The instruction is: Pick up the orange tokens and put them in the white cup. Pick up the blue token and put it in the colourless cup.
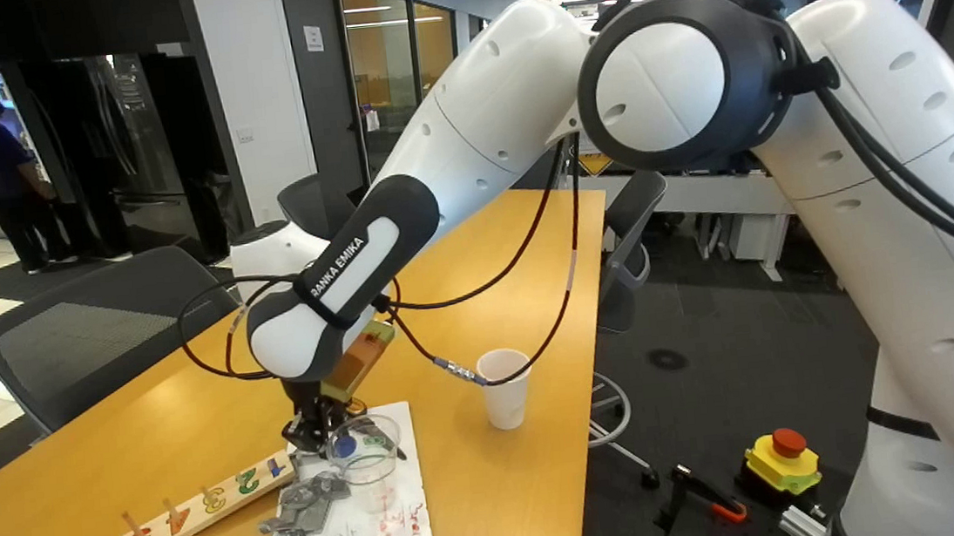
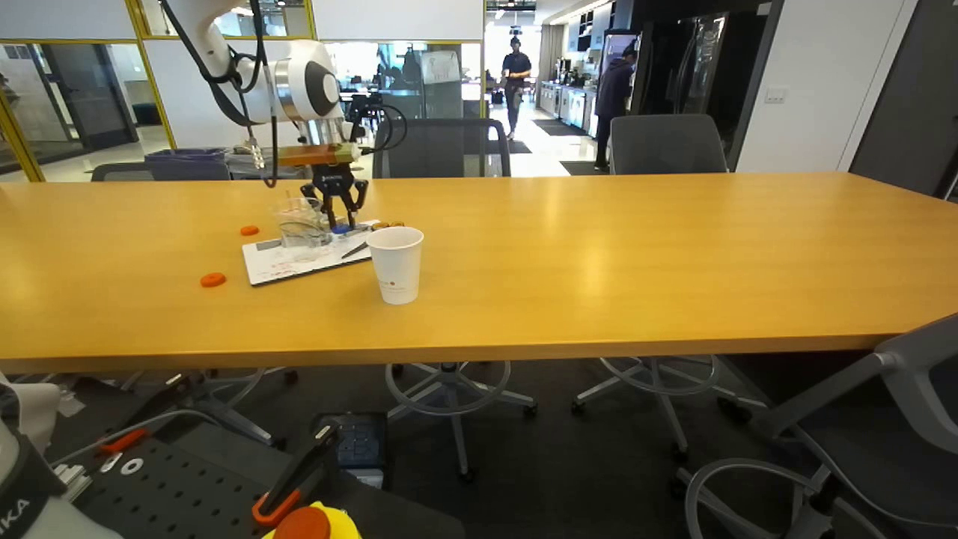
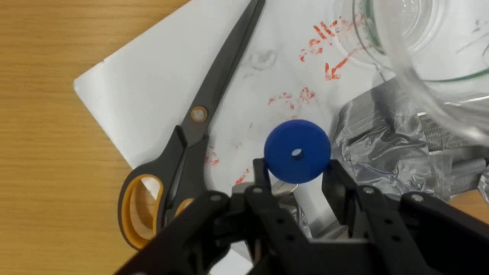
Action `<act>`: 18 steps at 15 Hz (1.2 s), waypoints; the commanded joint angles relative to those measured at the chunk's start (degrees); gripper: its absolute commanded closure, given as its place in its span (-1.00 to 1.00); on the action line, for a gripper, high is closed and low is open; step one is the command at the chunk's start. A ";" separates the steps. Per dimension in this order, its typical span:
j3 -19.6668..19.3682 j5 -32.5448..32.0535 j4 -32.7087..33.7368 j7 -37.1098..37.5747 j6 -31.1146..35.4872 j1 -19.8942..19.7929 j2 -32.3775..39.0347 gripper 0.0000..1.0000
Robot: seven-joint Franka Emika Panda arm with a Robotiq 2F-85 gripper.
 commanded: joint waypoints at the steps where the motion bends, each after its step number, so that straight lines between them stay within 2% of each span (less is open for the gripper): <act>1: -0.34 -0.90 0.12 1.86 -1.45 0.69 -2.98 0.69; 12: 1.38 2.14 -1.23 1.49 -6.96 -0.99 -10.35 0.69; 18: 3.21 5.57 -3.52 -1.13 -11.99 -2.40 -13.17 0.69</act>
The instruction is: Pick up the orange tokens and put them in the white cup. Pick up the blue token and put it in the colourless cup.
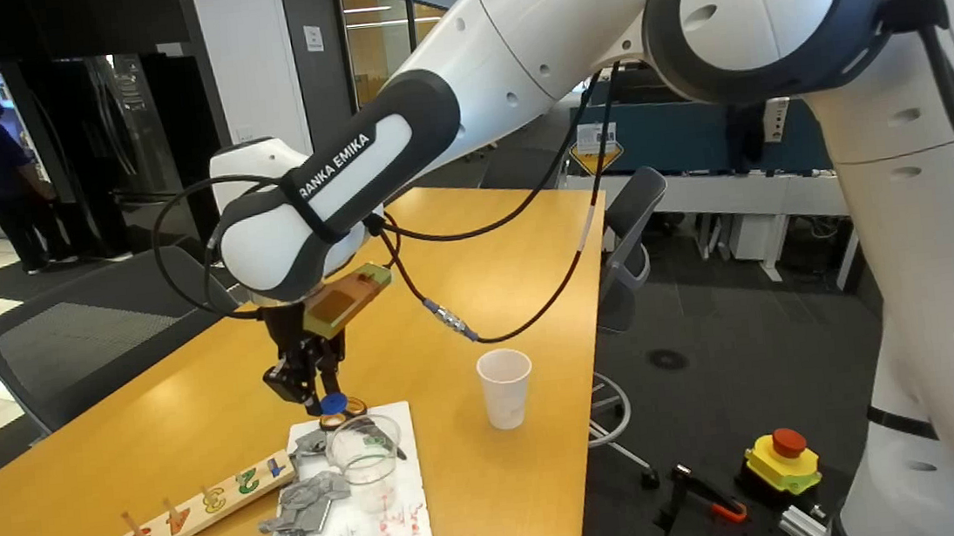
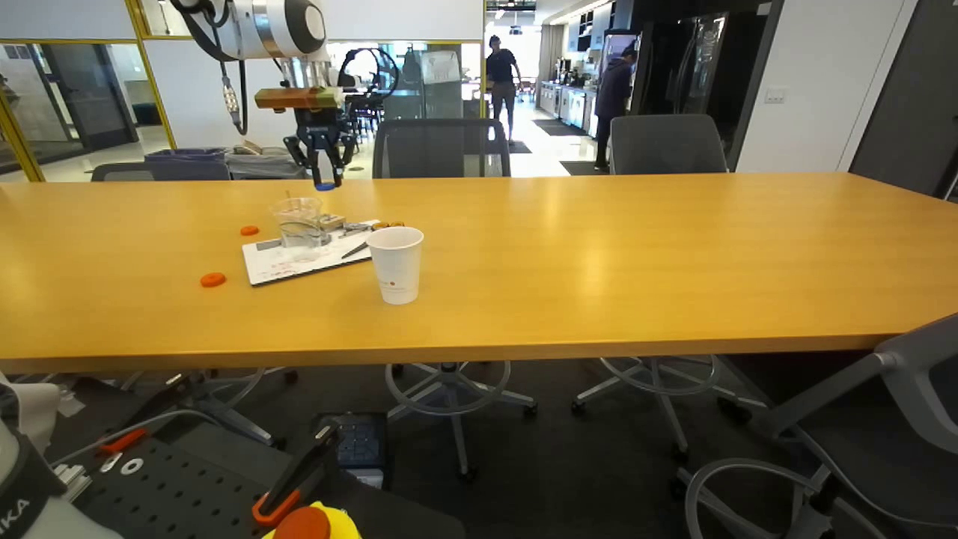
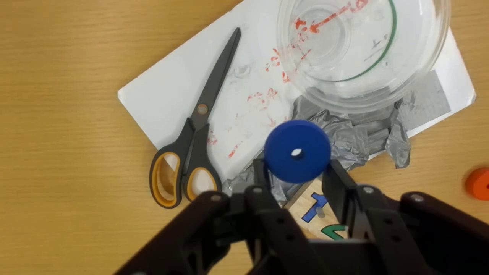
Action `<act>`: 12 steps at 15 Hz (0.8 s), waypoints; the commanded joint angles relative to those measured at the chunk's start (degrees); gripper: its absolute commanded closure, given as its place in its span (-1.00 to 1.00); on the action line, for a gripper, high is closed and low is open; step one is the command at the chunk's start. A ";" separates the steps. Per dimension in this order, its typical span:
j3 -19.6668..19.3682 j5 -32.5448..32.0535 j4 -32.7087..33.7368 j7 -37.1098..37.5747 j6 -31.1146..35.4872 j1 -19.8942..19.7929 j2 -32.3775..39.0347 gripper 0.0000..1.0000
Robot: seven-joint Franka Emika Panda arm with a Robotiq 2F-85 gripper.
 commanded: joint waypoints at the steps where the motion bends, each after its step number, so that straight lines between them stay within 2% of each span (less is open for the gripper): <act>1: 1.74 3.04 -2.83 -2.65 -3.74 -1.78 -3.60 0.69; 12: 3.61 10.72 -7.70 -9.70 -8.74 -4.67 -6.69 0.69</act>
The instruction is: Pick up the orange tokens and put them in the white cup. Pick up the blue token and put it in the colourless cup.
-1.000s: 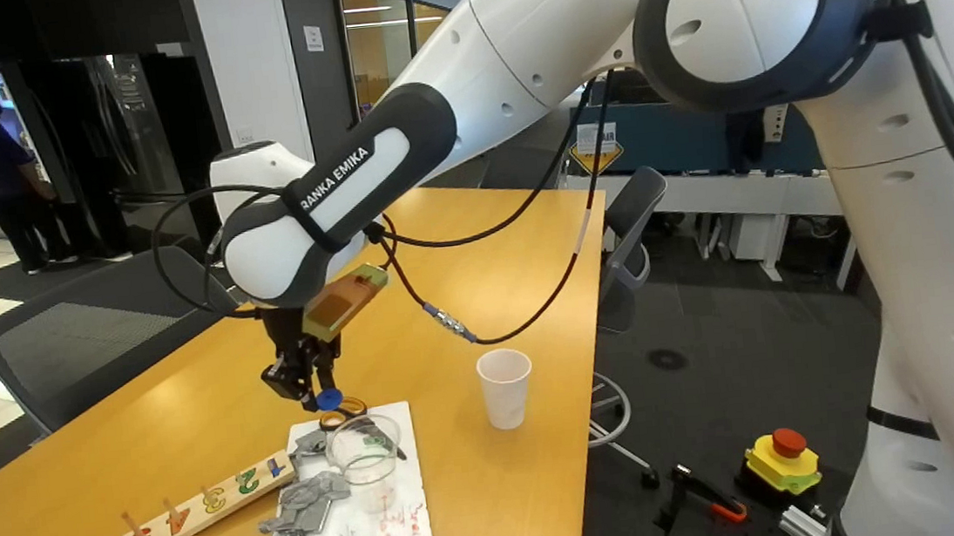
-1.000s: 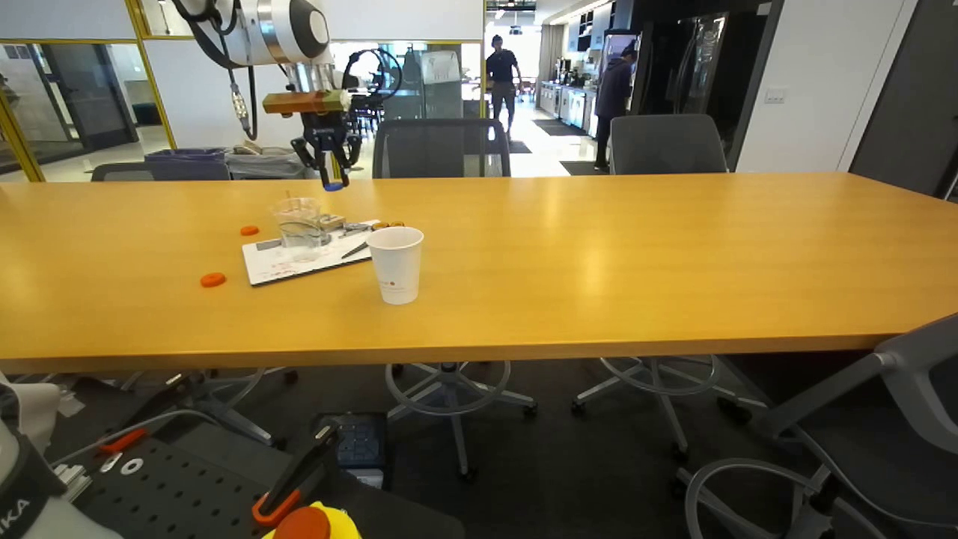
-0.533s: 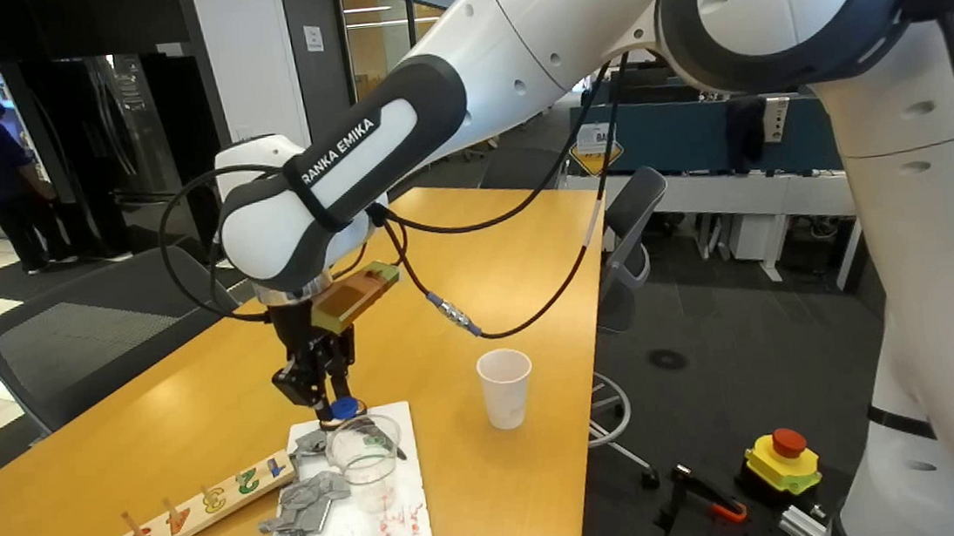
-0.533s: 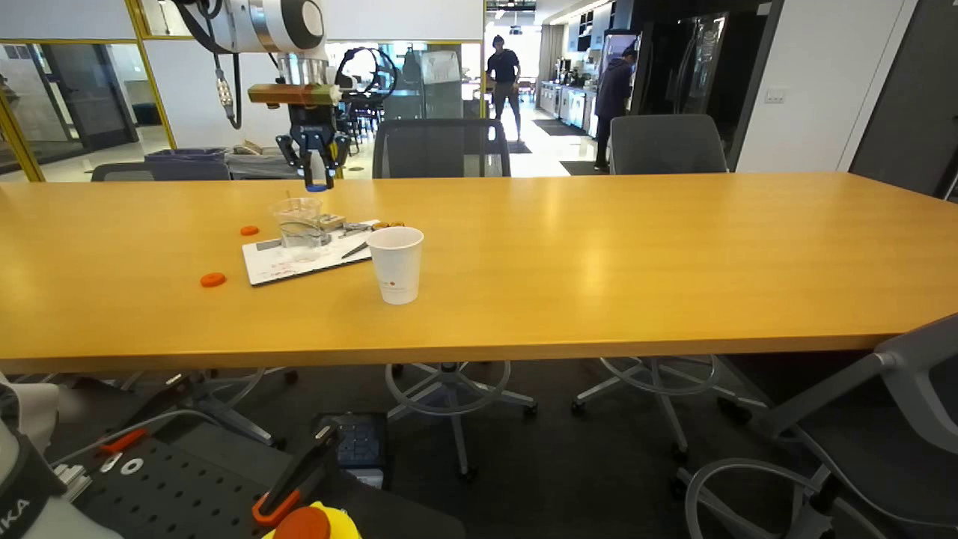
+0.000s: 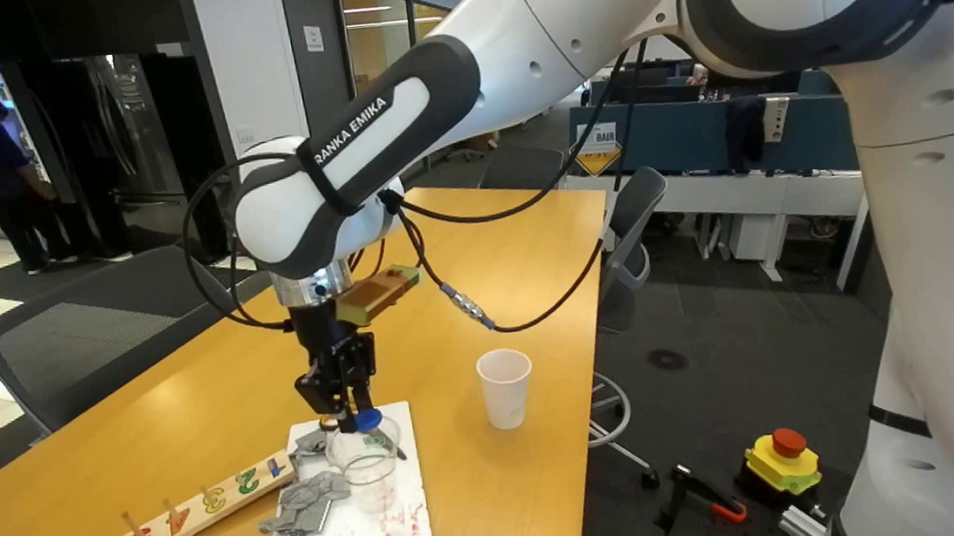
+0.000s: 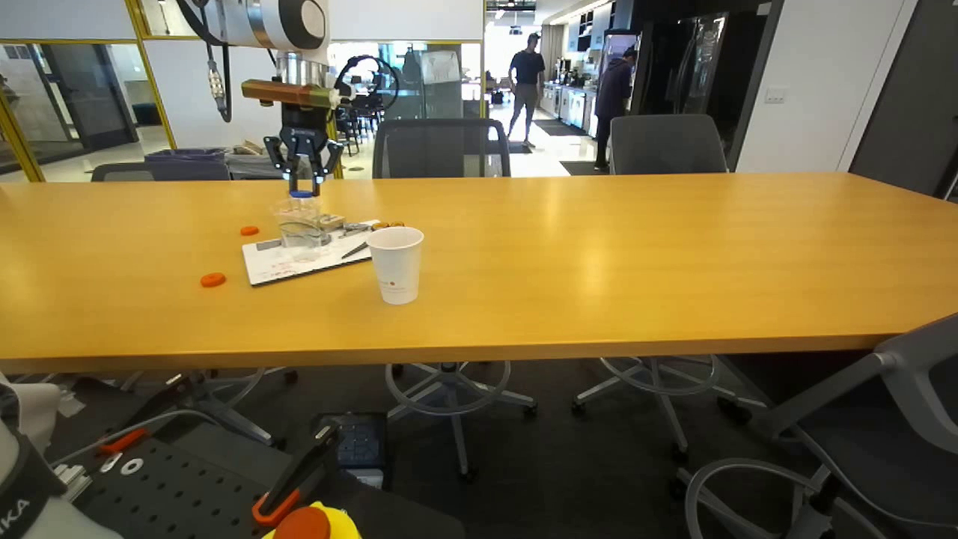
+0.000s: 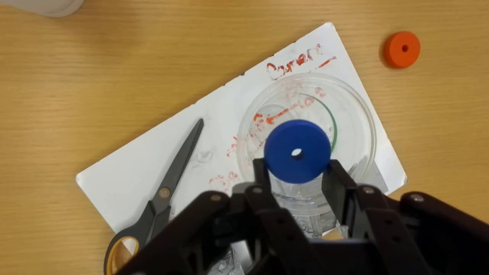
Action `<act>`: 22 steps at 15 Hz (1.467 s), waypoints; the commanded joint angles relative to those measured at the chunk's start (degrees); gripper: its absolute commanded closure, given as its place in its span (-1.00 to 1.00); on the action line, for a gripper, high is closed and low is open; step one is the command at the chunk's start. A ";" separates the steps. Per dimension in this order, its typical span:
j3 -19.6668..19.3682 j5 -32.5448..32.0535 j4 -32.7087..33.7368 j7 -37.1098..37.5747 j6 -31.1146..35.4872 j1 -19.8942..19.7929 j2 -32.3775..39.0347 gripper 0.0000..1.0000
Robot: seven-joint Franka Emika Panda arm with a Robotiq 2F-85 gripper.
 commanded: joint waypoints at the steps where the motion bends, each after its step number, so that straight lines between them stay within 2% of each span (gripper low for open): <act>1: 1.32 3.47 -2.27 -2.36 -0.59 -1.52 -2.13 0.69; 7: 1.13 4.79 -3.20 -1.01 1.69 -1.15 -2.07 0.67; 8: 0.95 4.28 -3.39 -0.51 2.30 -0.96 -2.17 -0.30; 10: 0.82 3.95 -4.12 0.08 4.18 -0.81 -2.65 -0.45; 12: 0.85 3.67 -5.11 0.54 6.05 -0.63 -3.50 -0.77; 14: 0.90 3.55 -7.13 1.92 8.32 -0.26 -5.36 -1.00; 18: 1.26 3.61 -11.92 7.34 11.27 0.97 -10.41 -1.00; 22: 2.52 2.90 -18.86 16.84 12.48 3.58 -16.90 -1.00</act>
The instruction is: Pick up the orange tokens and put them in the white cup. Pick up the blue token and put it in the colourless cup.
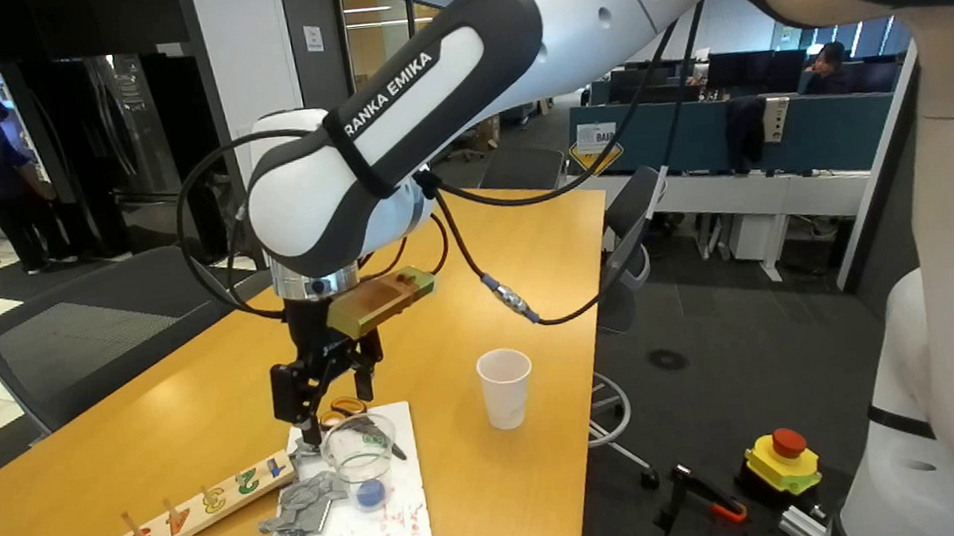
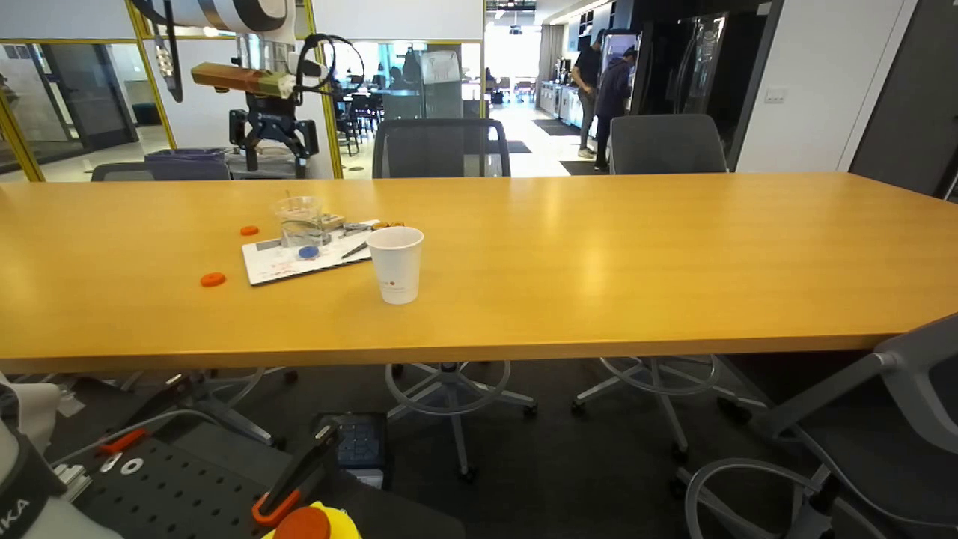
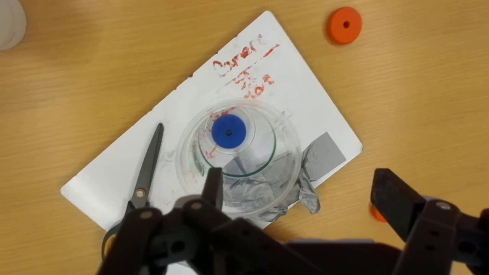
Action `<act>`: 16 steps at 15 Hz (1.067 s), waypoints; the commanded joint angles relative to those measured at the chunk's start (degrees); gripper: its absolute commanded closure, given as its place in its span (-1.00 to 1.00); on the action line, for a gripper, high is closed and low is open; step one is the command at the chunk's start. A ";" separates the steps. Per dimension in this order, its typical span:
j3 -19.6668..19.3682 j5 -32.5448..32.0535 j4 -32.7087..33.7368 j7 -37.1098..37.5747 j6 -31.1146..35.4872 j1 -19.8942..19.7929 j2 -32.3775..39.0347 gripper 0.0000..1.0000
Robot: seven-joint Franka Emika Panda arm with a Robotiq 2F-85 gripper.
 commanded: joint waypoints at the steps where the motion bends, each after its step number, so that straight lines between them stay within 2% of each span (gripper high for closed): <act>1: 1.48 -0.78 -8.58 9.29 2.14 2.36 -7.98 -1.00; 5: 4.23 -1.88 -14.48 20.95 2.95 5.09 -10.29 -1.00; 7: 5.53 -1.80 -16.90 23.97 4.83 5.95 -10.21 -1.00; 11: 7.07 -1.73 -21.78 28.05 11.98 7.29 -9.09 -1.00; 14: 7.36 -2.72 -25.73 29.96 20.00 7.82 -8.21 -1.00; 16: 7.09 -4.57 -26.52 30.92 22.72 8.14 -6.39 -1.00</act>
